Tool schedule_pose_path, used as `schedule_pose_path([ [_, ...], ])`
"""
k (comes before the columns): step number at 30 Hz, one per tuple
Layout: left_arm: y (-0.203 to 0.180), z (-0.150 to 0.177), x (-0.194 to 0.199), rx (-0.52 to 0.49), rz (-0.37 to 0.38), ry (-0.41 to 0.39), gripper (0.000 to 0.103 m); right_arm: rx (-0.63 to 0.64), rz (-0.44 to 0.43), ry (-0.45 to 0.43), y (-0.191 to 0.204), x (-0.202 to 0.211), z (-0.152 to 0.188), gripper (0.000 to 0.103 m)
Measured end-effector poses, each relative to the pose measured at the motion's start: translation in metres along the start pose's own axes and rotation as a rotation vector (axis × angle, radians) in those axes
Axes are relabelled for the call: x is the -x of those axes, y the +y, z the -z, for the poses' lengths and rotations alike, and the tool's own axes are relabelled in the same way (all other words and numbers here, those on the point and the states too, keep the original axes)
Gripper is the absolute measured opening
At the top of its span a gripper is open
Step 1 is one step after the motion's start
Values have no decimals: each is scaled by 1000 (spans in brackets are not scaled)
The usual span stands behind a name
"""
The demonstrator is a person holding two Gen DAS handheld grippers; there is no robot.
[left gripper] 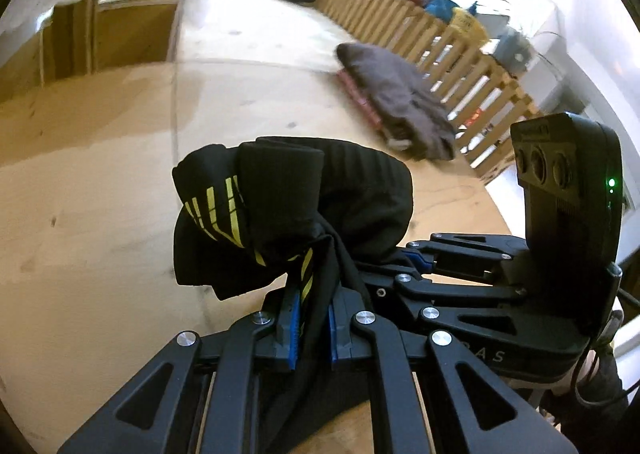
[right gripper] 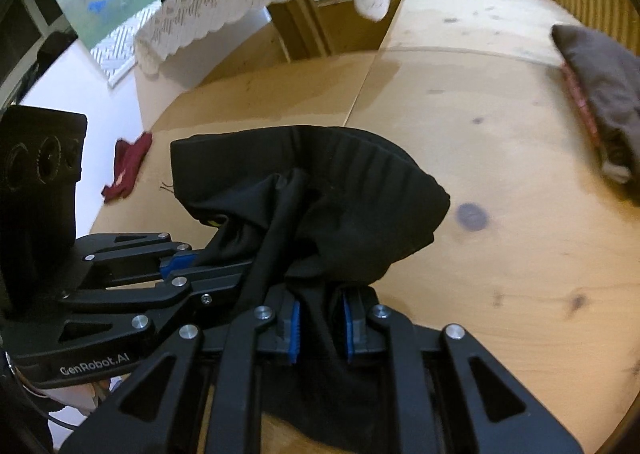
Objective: Fold clothes
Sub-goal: 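Lift the folded pants with both grippers and carry them onto the brown garment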
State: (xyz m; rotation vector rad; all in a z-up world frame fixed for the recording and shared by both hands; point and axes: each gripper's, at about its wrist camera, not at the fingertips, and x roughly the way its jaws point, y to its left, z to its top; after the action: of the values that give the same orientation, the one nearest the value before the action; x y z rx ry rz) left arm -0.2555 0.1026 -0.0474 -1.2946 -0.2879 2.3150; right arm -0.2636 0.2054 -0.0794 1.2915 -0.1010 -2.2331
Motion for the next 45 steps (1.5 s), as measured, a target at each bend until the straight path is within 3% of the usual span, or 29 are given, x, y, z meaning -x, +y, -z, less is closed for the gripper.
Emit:
schedule_pose_path([
  [10,-97,-68,-27,-135,109,-49,8,-52,109,-144,-55,91,-20,15],
  [15,-145,-117,-51,-205,165,-69,8,-63,193,-208,-113,151,-42,15],
  [23,-203,-208,-126,-294,211,-103,8,-69,317,-280,-198,173,-102,15],
  [31,-202,-271,-213,-280,217,-113,8,-64,371,-257,-298,148,-160,15],
  [38,-164,-300,-254,-217,187,-105,8,6,362,-195,-342,105,-205,15],
  [45,-139,-307,-281,-186,144,-86,10,-7,337,-161,-365,69,-221,15],
])
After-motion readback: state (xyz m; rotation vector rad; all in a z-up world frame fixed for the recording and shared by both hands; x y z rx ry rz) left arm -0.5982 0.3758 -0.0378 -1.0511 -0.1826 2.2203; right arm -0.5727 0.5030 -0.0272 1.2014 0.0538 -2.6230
